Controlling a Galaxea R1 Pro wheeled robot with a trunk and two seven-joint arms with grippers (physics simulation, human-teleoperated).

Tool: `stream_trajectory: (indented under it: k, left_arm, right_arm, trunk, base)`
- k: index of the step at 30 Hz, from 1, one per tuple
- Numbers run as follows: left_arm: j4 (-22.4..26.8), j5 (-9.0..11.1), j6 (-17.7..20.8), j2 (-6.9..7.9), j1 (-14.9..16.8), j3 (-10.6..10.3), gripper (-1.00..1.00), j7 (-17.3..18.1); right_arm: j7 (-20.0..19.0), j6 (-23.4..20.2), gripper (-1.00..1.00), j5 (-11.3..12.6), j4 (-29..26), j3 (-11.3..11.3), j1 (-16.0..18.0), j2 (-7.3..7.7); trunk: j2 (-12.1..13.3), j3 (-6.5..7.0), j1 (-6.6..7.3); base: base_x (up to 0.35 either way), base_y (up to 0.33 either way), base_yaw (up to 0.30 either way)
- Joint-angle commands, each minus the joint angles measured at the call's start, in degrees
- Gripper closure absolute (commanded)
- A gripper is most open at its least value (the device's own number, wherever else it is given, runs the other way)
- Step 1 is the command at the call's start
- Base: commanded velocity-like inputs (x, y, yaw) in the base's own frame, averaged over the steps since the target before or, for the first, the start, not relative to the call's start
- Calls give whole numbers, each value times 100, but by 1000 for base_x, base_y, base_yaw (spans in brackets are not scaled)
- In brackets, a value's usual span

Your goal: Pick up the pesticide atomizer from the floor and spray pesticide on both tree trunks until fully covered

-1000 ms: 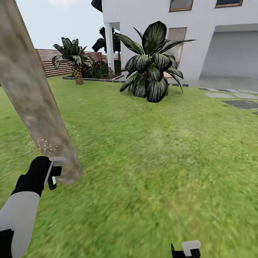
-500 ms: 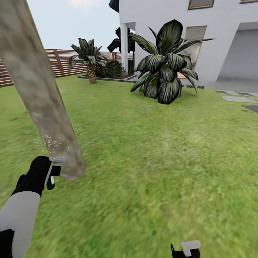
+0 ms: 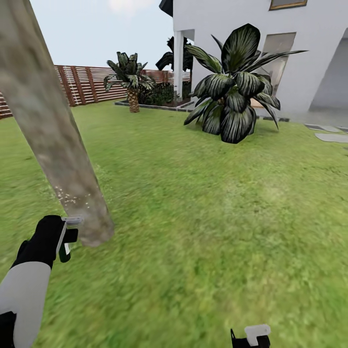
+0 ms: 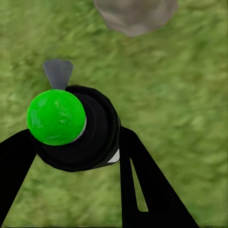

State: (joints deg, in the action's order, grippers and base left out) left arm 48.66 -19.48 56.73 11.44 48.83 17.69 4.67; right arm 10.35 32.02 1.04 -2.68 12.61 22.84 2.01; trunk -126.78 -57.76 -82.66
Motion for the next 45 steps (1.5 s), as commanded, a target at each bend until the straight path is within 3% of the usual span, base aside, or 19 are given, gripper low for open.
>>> stream_trajectory:
  k: [1, 20, 25, 29, 35, 41, 45]
  left_arm:
    - [5, -56, 15, -14, -61, 2, 100, 46]
    - [20, -48, 13, -46, -93, 6, 100, 43]
    - [10, -58, 13, -12, -106, 20, 100, 43]
    - [15, -64, -10, 59, -365, 351, 100, 58]
    - [20, -30, -13, -30, -392, 353, 100, 52]
    - [12, -54, -18, 28, -419, 389, 100, 59]
    - [12, -64, -247, -14, -430, 360, 100, 51]
  right_arm:
    - [37, 6, -100, 10, 0, 48, 1, 1]
    - [37, 6, -100, 10, 0, 48, 1, 10]
    - [37, 6, -100, 10, 2, 48, 1, 6]
    - [37, 6, -100, 10, 2, 48, 1, 2]
    - [37, 6, -100, 10, 0, 48, 1, 1]
    - [37, 6, -100, 10, 4, 48, 1, 1]
    - [37, 6, -100, 10, 0, 44, 1, 1]
  trunk:
    - [-2, -5, -1]
    - [-2, -5, -1]
    - [-2, -5, -1]
    - [-2, -5, -1]
    - [-2, -5, -1]
    - [-2, -5, -1]
    - [-2, -5, -1]
  base:
    - [236, -187, 277]
    - [205, -207, 24]
    - [102, -261, 235]
    - [103, -267, 276]
    - [213, -209, 277]
    - [69, -41, 263]
    - [120, -177, 36]
